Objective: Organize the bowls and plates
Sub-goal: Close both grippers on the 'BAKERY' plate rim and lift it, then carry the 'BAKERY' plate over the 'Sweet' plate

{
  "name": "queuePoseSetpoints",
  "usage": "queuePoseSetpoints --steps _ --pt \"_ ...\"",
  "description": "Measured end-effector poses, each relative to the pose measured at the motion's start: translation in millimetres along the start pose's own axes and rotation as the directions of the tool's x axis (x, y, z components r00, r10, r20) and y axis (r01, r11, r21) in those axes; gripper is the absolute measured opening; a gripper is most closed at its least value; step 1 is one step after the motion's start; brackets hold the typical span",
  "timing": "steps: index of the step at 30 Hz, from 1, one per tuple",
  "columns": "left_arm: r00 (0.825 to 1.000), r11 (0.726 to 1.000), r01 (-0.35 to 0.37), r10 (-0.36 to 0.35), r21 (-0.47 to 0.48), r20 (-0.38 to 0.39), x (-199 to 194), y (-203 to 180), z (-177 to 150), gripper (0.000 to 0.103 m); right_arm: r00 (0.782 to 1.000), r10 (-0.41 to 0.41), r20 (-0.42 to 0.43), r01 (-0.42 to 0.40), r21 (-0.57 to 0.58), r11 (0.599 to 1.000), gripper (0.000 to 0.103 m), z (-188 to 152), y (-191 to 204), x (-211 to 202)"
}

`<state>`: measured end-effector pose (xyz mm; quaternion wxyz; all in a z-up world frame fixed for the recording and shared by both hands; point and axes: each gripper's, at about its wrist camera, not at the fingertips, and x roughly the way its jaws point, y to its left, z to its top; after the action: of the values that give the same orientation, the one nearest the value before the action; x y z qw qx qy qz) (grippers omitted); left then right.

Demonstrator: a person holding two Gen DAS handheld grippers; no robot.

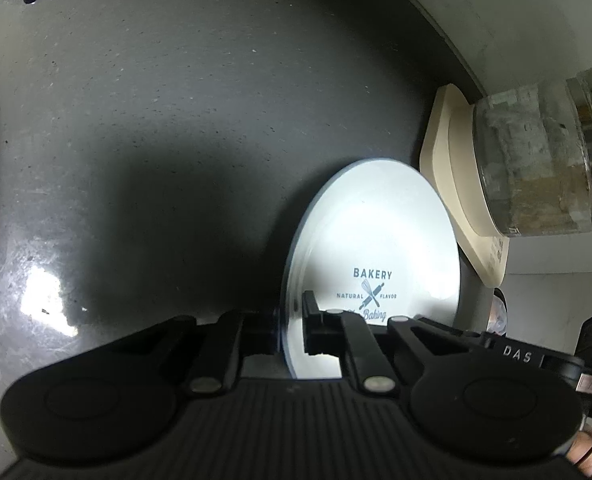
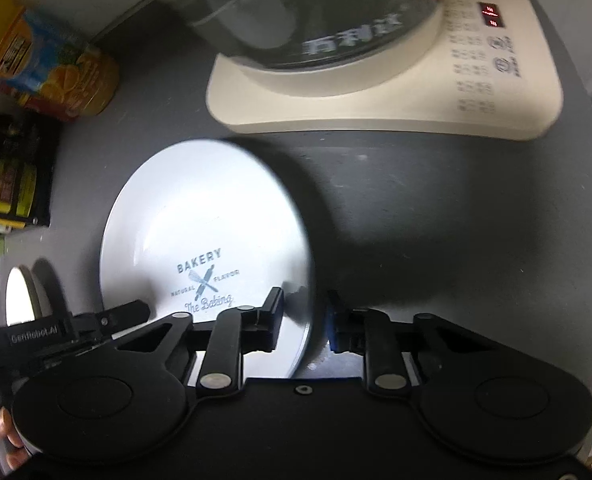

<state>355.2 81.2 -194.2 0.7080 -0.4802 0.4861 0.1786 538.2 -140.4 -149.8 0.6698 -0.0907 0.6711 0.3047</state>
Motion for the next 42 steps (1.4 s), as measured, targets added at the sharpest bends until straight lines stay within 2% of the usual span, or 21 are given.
queuePoseSetpoints --steps 8,15,18,23,32,42 --pt "1.000 1.000 0.001 -0.001 0.022 -0.006 2.2 -1.8 2.3 0.007 1.000 0.008 0.021 -0.007 -0.027 1.000 0.017 -1.8 2.7 -0.4" --pt "0.999 0.997 0.039 -0.041 0.062 0.025 -21.3 -2.9 7.9 0.007 0.988 0.070 0.139 -0.066 -0.031 0.997 0.009 -11.9 14.5 -31.2" --pt "0.999 0.995 0.042 -0.045 0.092 0.030 -30.7 -1.9 9.3 0.007 0.983 0.054 0.173 -0.042 -0.074 0.996 0.010 -18.8 29.1 -40.0" --pt "0.997 0.992 0.056 -0.062 0.114 0.047 -49.0 5.7 11.4 0.007 0.976 0.050 0.210 -0.035 -0.074 0.997 0.010 -24.8 50.1 -45.6" --pt "0.992 0.990 0.070 -0.082 0.121 0.099 -97.9 39.0 17.3 0.007 0.967 0.074 0.245 -0.045 -0.125 0.991 0.010 -38.1 101.6 -51.5" --pt "0.987 0.994 0.064 -0.077 0.094 0.141 -150.8 100.6 21.2 0.007 0.965 0.106 0.242 -0.063 -0.179 0.982 0.010 -59.4 164.7 -36.6"
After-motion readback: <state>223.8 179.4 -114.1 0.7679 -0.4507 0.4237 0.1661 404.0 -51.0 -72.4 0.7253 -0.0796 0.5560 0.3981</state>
